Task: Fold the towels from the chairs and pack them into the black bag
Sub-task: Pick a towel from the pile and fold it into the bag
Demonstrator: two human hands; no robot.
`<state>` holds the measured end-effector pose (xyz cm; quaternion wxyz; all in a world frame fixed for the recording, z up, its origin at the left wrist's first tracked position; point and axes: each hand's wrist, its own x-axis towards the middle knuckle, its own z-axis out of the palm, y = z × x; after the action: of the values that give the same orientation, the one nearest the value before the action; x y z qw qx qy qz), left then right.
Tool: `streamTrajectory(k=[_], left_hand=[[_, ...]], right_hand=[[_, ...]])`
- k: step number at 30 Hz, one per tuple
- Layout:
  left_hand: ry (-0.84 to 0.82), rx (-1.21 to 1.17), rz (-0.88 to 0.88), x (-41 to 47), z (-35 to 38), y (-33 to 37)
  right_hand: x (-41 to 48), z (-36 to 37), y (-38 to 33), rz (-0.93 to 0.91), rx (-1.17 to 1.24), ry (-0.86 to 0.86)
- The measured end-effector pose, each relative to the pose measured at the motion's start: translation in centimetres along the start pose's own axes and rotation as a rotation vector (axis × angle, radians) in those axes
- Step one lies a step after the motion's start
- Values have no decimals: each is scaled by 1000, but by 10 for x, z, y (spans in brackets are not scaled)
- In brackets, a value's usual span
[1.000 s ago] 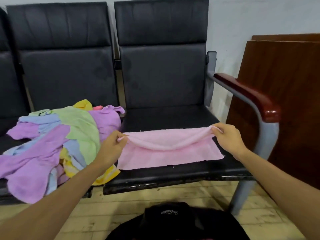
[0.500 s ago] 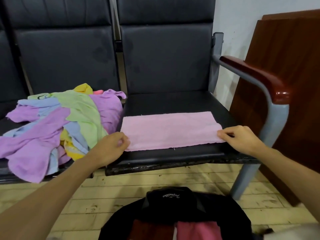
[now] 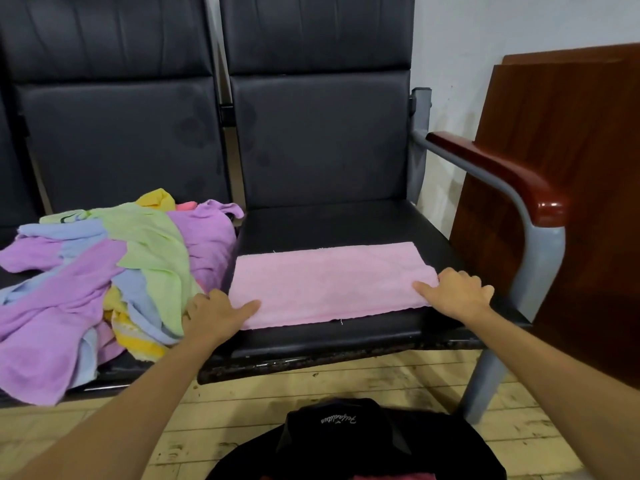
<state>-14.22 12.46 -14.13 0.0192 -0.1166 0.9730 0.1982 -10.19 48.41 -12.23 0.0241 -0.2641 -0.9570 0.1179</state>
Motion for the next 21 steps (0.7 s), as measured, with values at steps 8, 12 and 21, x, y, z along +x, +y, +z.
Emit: streamTrajectory(k=[8, 12, 21], left_hand=[[118, -611, 93, -14, -8, 22], [8, -1294, -95, -26, -19, 37], [-436, -1519, -351, -44, -38, 25]], right_hand=[[-8, -10, -20, 89, 879, -139], [-6, -25, -19, 346, 1470, -233], [-18, -28, 4, 419, 1270, -439]])
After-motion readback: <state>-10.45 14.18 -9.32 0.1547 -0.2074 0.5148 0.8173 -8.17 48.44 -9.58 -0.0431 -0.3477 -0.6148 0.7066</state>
